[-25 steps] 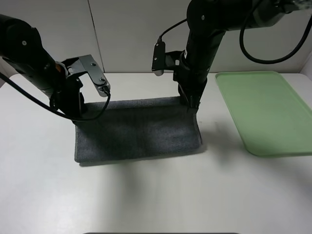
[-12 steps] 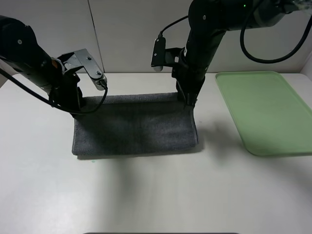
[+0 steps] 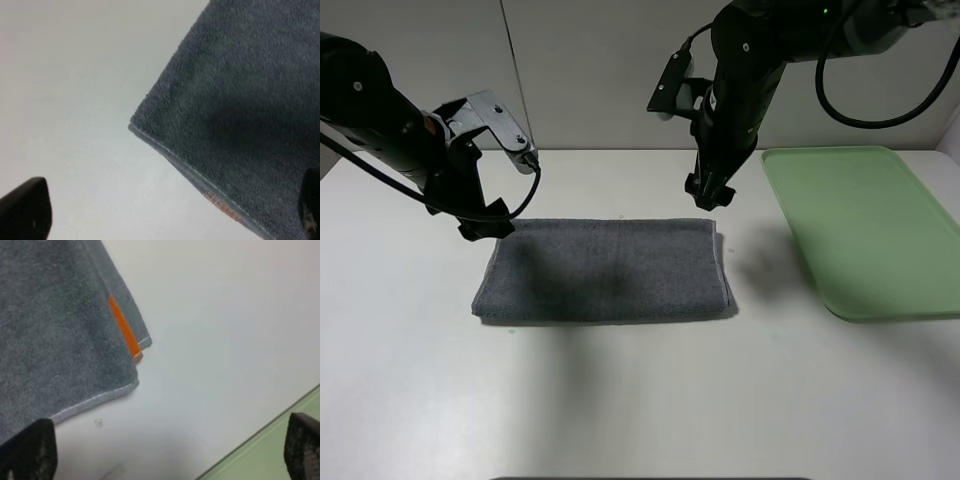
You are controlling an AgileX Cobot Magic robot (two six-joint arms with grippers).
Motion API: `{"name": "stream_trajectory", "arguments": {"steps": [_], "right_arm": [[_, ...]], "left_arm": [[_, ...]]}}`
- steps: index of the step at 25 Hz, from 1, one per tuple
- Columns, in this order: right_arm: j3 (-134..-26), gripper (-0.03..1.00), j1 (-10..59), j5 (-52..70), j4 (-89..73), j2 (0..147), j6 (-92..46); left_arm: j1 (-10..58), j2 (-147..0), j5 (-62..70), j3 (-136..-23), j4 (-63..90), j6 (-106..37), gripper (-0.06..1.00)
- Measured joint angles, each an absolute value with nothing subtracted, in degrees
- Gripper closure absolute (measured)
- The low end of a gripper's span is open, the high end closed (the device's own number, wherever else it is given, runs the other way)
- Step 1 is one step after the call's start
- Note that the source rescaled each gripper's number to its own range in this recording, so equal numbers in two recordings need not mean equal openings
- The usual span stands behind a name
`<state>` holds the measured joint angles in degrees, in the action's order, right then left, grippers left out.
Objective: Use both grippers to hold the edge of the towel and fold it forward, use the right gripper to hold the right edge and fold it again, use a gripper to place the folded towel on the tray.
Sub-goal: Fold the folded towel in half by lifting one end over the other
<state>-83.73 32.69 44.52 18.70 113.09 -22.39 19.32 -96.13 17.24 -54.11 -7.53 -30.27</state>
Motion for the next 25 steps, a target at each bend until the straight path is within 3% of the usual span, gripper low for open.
{"name": "stream_trajectory", "arguments": {"steps": [11, 25], "right_arm": [[-83.7, -0.03, 32.7, 49.5, 12.8, 113.1, -17.9], [-83.7, -0.03, 32.7, 56.5, -0.5, 109.5, -10.8]], "left_arm": [[19.3, -93.7, 22.3, -54.1, -7.4, -25.3, -0.05], [19.3, -65.5, 37.5, -50.4, -7.3, -10.5, -0.06]]}}
